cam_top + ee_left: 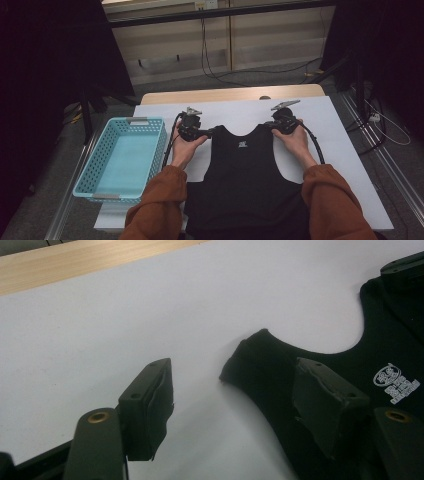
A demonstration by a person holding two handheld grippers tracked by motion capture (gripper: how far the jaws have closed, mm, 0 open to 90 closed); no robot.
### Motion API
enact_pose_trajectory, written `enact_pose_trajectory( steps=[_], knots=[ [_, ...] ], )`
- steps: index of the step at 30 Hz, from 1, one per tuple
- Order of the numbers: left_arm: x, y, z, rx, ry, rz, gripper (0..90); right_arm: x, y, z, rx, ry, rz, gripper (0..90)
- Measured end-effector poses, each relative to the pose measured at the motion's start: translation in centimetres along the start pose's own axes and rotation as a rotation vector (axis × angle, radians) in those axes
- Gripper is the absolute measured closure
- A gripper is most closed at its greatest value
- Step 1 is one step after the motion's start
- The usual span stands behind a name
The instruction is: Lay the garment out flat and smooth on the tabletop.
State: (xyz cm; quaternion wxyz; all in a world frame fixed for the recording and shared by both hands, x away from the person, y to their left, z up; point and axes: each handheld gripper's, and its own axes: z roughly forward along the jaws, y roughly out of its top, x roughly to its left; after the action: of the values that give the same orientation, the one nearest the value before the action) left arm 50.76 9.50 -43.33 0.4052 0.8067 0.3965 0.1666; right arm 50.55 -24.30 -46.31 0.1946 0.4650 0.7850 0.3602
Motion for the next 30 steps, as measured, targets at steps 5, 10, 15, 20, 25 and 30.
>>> enact_pose_trajectory(
  steps=[5, 10, 15, 20, 25, 30],
  knots=[
    [0.1, -0.1, 0.0, 0.006, -0.003, 0.000, 34.7, -0.6, -0.1, -0.3, 0.008, -0.045, 0.002, 87.4],
    [0.3, 0.0, 0.8, 0.006, -0.004, 0.000, 37.6, -1.4, -0.3, -0.5, 0.001, -0.056, 0.032, 87.4],
    [0.3, 0.9, 2.4, 0.009, -0.019, -0.008, 39.8, -1.3, -0.2, -0.7, -0.013, -0.050, 0.019, 78.5],
    [0.1, 0.9, 3.1, 0.012, -0.031, -0.024, 48.0, 0.5, 1.4, -1.9, -0.083, -0.015, -0.010, 69.4],
    [0.1, 0.6, 2.7, 0.024, -0.025, -0.030, 43.2, 4.8, 2.8, -0.4, -0.078, 0.116, -0.072, 70.6],
    [0.2, 0.3, 2.2, 0.008, -0.003, -0.038, 32.8, 8.3, 3.4, 1.6, -0.053, 0.191, -0.102, 67.4]
  ],
)
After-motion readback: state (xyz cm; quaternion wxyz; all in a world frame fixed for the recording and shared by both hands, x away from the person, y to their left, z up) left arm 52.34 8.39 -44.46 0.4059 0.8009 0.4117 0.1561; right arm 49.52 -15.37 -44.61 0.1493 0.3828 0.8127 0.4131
